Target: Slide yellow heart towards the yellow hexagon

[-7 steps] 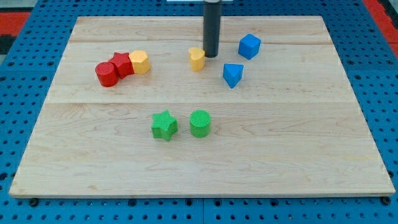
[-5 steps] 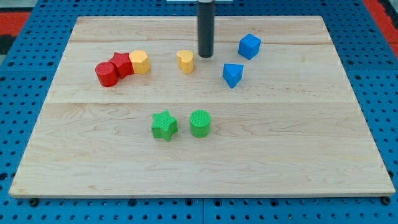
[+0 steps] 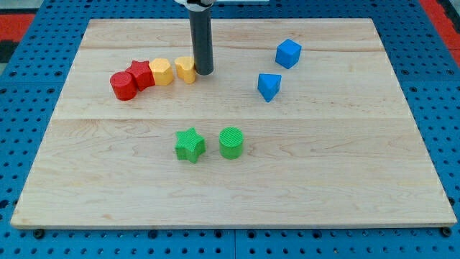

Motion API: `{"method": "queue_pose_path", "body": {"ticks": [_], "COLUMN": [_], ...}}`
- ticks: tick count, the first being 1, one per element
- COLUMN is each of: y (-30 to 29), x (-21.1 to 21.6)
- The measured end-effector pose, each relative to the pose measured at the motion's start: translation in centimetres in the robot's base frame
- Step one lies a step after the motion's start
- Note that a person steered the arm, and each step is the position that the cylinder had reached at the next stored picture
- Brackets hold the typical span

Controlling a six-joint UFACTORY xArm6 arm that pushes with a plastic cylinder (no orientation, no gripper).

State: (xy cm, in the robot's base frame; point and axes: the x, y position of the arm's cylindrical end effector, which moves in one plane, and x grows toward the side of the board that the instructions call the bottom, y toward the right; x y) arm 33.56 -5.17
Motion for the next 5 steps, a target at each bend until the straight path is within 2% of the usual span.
{"method": "queue_pose_path", "body": {"ticks": [2,4,5], "y": [-0.1,-0.2,-1.8], "x": [0.0,2.7,2.7]}}
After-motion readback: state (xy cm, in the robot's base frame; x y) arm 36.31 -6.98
